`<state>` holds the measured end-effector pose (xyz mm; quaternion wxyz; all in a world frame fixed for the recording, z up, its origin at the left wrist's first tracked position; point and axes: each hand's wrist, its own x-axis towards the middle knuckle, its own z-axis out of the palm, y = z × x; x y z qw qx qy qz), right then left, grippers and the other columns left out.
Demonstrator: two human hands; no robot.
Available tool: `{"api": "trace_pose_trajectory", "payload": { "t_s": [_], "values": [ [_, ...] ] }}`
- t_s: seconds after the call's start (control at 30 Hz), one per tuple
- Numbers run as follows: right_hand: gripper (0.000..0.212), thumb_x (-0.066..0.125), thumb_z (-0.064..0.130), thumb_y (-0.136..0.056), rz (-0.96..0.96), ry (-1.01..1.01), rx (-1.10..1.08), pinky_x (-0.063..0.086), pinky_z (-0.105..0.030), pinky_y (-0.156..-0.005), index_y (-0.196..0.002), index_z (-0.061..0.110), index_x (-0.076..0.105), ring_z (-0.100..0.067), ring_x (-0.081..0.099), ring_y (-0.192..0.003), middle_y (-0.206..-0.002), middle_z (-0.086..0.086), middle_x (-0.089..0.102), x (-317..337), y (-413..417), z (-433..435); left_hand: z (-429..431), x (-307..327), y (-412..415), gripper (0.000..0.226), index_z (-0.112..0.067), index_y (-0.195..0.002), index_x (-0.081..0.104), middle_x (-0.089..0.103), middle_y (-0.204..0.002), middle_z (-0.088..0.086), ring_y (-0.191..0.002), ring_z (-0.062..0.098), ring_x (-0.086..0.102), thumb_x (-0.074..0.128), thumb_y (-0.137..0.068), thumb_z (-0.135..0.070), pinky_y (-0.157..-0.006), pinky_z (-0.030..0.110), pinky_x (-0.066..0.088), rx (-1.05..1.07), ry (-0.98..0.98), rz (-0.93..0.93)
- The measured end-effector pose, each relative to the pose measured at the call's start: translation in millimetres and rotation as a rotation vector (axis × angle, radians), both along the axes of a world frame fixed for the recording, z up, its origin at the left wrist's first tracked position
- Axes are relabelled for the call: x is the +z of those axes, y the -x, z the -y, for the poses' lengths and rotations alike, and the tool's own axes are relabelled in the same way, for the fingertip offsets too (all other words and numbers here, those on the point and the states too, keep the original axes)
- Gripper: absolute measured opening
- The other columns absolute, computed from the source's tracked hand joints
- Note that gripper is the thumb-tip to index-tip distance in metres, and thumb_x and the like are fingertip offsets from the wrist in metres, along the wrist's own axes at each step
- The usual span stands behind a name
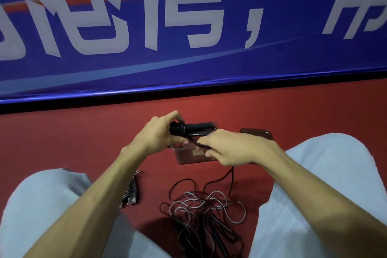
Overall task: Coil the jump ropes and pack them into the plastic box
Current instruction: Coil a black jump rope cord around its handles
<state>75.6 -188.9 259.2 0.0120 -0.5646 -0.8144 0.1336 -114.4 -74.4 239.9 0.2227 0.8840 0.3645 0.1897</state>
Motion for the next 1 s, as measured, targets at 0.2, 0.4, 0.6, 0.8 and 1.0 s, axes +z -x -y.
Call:
{"api": "trace_pose_trajectory", "payload": {
  "t_s": [0.2,0.4,0.6,0.8,1.0],
  "values": [
    [0.017,0.052,0.023,-0.098,-0.087,-0.431,-0.019,0.049,-0.038,-0.071,-0.112,0.024,0.062,-0.019,0.059,-0.09,-0.096,0.007,0.056,5,-12,-3,8,2,1,0.049,-0.022,-0.113,0.055,0.07,-0.091,-0.008,-0.081,0.006,0.064,0.084,-0.074,-0.029,-0.076,0.029,0.053,-0.193,0.103,-0.063],
    [0.013,0.049,0.033,-0.098,-0.395,-0.358,-0.28,0.05,-0.042,-0.079,-0.098,0.034,0.063,-0.019,0.061,-0.083,-0.088,0.005,0.068,-1,-21,-12,16,8,-2,0.042,-0.024,-0.109,0.048,0.068,-0.09,0.011,-0.073,0.018,0.061,0.075,-0.082,-0.008,-0.071,0.038,0.052,-0.264,0.227,0.073],
    [0.015,0.054,0.026,-0.097,-0.493,-0.291,-0.334,0.048,-0.037,-0.082,-0.096,0.029,0.069,-0.014,0.061,-0.084,-0.087,0.007,0.069,-2,-16,-14,16,7,-4,0.057,-0.029,-0.129,0.055,0.067,-0.113,-0.011,-0.101,0.003,0.062,0.08,-0.078,-0.036,-0.091,0.022,0.049,-0.26,0.123,-0.035],
    [0.017,0.051,0.029,-0.097,-0.468,-0.299,-0.364,0.05,-0.041,-0.081,-0.095,0.031,0.067,-0.018,0.062,-0.085,-0.089,0.004,0.07,-8,-12,-17,22,4,-6,0.062,-0.039,-0.115,0.057,0.07,-0.092,-0.012,-0.083,0.006,0.065,0.076,-0.064,-0.068,-0.079,0.035,0.054,-0.159,0.034,-0.1],
    [0.011,0.06,0.03,-0.093,-0.455,-0.308,-0.373,0.041,-0.026,-0.072,-0.089,0.026,0.07,-0.011,0.061,-0.081,-0.084,0.007,0.069,-4,-18,-19,28,0,-13,0.039,-0.034,-0.105,0.065,0.068,-0.079,-0.004,-0.065,0.009,0.06,0.073,-0.074,-0.057,-0.066,0.031,0.052,-0.103,0.084,0.022]
  ]
}}
